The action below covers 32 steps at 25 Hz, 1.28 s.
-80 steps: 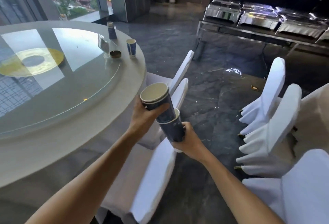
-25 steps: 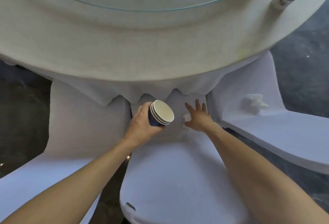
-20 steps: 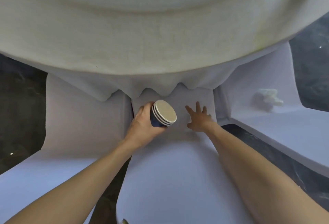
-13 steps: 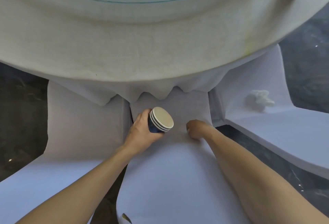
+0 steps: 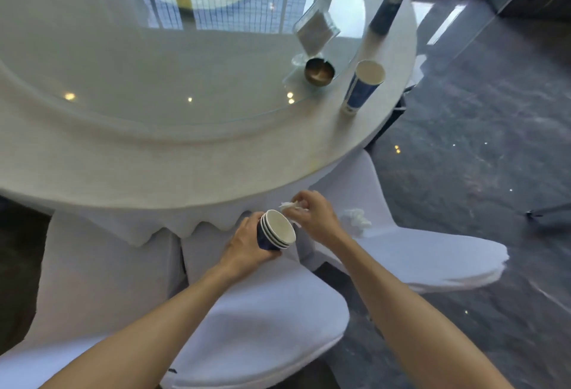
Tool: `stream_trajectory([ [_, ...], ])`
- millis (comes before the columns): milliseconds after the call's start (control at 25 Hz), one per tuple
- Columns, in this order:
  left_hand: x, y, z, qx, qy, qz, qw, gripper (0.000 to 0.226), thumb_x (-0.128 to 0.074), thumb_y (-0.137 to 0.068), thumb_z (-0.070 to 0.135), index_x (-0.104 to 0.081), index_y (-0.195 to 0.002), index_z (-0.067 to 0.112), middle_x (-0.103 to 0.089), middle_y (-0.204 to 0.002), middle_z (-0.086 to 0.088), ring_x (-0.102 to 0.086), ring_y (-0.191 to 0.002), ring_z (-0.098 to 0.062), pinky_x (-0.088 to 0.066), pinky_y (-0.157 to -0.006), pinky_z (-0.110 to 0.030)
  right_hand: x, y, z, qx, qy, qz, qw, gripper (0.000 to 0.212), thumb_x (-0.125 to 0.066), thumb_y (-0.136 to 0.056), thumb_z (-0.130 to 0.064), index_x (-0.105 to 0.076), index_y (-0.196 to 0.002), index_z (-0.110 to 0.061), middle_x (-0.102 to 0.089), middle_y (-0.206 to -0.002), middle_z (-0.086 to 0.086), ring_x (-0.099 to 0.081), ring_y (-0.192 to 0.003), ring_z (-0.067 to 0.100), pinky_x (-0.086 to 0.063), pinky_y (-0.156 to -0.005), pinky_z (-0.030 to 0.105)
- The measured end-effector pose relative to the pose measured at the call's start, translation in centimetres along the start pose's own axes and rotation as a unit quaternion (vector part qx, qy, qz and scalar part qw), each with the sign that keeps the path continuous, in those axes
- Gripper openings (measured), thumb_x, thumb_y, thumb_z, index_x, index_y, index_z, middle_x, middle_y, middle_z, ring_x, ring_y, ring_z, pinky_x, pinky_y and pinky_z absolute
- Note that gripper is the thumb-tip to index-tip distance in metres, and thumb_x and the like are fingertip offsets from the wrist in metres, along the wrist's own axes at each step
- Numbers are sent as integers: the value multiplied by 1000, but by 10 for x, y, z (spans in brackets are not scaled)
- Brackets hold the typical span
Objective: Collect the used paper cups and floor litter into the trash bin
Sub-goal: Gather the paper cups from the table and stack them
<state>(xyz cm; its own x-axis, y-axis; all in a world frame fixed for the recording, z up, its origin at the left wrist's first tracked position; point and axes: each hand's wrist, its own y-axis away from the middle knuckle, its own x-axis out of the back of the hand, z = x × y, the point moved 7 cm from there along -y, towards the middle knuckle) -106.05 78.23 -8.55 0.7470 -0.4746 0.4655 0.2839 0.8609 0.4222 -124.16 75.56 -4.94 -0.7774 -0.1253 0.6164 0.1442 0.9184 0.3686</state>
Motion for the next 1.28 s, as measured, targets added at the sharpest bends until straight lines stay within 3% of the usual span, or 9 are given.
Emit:
stream_trajectory([
  [160,-21,0,66,-34,1,23,999,85,-82,-54,48,-55,-133,29,-62,-124,7,-62,-115,-16,-54,-94,-41,41,24,1,27,4,-29,999,11,-69,-93,-36,-76,-90,-29,-67,-80,-6,-58,-72,8,-46,-66,25],
  [280,-49,6,102,-51,-28,36,998,80,-87,-61,39,-55,-133,31,-64,-123,10,-64,-113,-14,-54,-93,-37,59,43,20,43,37,-97,994,44,-57,-96,-24,-51,-53,-28,-47,-58,-11,-43,-54,6,-37,-57,25],
  [400,-87,19,137,-51,-42,56,996,82,-90,-63,37,-54,-136,30,-64,-125,10,-64,-114,-13,-54,-96,-38,89,57,57,2,-47,-153,987,32,-47,-92,-28,-57,-71,-5,-55,-74,3,-49,-71,16,-43,-67,41],
  [480,-111,27,156,-48,-52,71,995,85,-89,-60,41,-53,-137,34,-64,-125,11,-65,-113,-14,-55,-96,-41,110,63,76,-2,-109,-165,980,42,-41,-89,-34,-62,-89,3,-63,-88,11,-54,-83,19,-49,-77,47],
  [640,-137,30,170,-25,-38,92,995,86,-89,-59,42,-51,-137,35,-62,-125,11,-64,-113,-16,-56,-93,-40,158,57,92,34,-160,-127,978,42,-47,-101,-26,-75,-97,4,-75,-100,24,-68,-82,22,-54,-79,38],
  [760,-141,21,172,-5,-31,112,993,86,-92,-63,35,-51,-139,28,-60,-129,7,-59,-115,-17,-49,-91,-33,191,26,105,58,-95,-74,991,52,-52,-99,-47,-75,-109,-2,-74,-115,20,-70,-104,30,-53,-94,49],
  [920,-144,-13,162,17,-18,131,991,84,-93,-67,31,-50,-139,24,-57,-129,6,-55,-112,-14,-44,-86,-29,200,-15,141,51,96,-100,989,66,-53,-94,-61,-39,-155,-38,-25,-168,5,-22,-155,27,-26,-123,52],
  [1040,-153,-58,148,38,0,127,991,85,-93,-66,29,-50,-139,22,-58,-133,1,-57,-122,-22,-46,-89,-33,201,-47,183,22,275,-138,951,81,-52,-94,-61,-11,-161,-45,11,-173,3,9,-158,33,-7,-122,62],
  [1280,-183,-122,108,79,10,101,992,88,-94,-64,30,-48,-140,25,-56,-136,2,-57,-125,-22,-48,-94,-34,178,-118,261,-42,358,-181,915,97,-59,-92,-58,8,-161,-44,27,-168,7,19,-156,39,-4,-121,69],
])
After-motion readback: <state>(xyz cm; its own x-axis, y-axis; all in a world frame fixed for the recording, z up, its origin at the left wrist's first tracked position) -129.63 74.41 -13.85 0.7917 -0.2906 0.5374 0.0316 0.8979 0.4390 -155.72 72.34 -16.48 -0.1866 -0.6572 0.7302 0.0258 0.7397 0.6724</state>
